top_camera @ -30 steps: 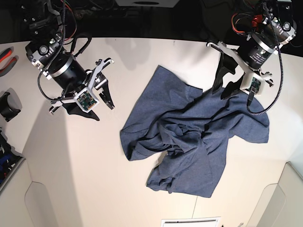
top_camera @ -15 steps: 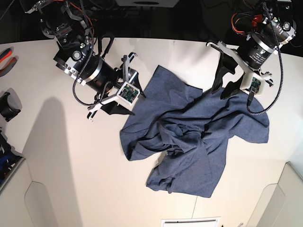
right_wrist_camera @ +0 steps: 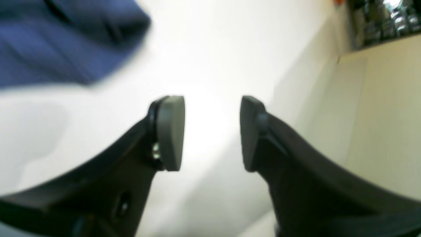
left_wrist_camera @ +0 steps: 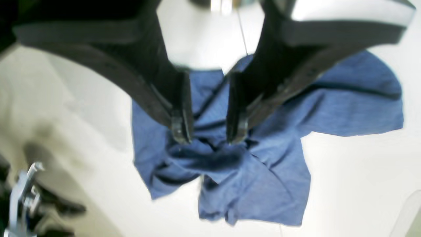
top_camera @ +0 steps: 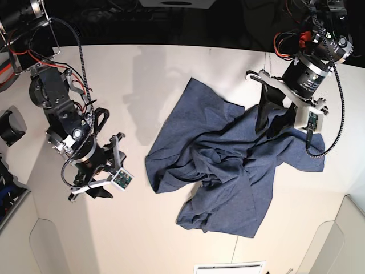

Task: Layout the t-shirt on the table in an organized manner, then fold the t-shirt properly
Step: 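Move both grippers down toward the crumpled blue t-shirt, then grasp a fold of the t-shirt with the left gripper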

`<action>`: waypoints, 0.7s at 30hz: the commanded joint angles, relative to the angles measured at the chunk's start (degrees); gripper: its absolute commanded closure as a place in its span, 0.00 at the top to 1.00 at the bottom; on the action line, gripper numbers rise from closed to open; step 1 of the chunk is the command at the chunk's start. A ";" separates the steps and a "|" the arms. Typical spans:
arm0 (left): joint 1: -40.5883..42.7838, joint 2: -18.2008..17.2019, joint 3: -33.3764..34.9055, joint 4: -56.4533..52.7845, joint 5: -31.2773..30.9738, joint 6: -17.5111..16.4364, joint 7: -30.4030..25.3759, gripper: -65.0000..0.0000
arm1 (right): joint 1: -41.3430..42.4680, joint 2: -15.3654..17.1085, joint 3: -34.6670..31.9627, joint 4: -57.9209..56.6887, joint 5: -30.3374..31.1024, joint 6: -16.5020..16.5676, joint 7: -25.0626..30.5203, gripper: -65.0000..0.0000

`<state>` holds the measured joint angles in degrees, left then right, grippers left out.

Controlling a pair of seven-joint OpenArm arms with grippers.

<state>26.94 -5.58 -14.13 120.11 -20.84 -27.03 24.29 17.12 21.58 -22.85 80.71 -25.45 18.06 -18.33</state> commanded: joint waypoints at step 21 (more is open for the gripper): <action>-28.17 8.72 12.31 -31.80 2.38 2.40 -1.07 0.33 | 13.18 0.11 0.28 -19.12 1.88 5.40 13.86 0.42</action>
<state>-0.49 3.03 -1.89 87.53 -17.41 -24.40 24.38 28.62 21.32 -22.96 60.80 -23.68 24.25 -5.39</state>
